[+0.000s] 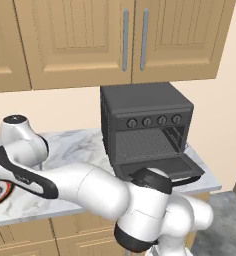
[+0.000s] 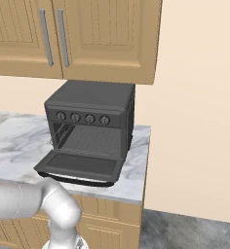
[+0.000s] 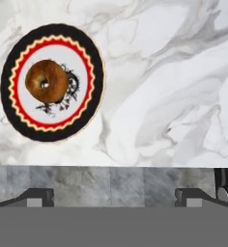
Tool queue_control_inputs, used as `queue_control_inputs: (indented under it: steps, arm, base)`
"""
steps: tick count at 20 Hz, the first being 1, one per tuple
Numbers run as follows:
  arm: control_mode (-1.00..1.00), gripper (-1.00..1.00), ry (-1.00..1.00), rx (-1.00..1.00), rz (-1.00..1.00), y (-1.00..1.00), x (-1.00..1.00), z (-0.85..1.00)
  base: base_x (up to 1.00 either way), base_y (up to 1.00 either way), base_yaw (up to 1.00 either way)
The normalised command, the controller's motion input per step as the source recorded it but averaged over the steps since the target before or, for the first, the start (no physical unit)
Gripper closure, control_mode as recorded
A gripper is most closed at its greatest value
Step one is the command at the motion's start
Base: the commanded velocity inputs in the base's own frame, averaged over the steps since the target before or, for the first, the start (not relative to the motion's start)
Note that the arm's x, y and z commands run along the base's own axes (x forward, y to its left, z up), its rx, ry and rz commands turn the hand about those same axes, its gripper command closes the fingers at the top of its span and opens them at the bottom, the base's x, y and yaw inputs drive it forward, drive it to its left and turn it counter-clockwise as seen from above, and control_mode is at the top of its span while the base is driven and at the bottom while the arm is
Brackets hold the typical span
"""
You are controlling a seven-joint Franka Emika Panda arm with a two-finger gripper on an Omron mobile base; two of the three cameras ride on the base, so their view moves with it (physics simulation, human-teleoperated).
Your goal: Pick up the bagel from the plate, place it on the toaster oven rack, close the door, and set the timer.
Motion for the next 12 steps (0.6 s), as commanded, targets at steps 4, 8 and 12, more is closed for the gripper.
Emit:
queue_control_inputs:
  steps: [4,8,12]
  arm:
    - [-1.00,-1.00,-0.10,0.10,0.05,0.00,0.00,-0.42]
    - [-1.00,-1.00,-0.08,0.18,0.05,0.00,0.10,-0.05]
    - [-1.00,-1.00,-0.08,0.17,0.05,0.01,0.20,-0.03]
  base:
    - [0.00,0.00,0.00]
    - [0.00,0.00,0.00]
    - [0.00,0.00,0.00]
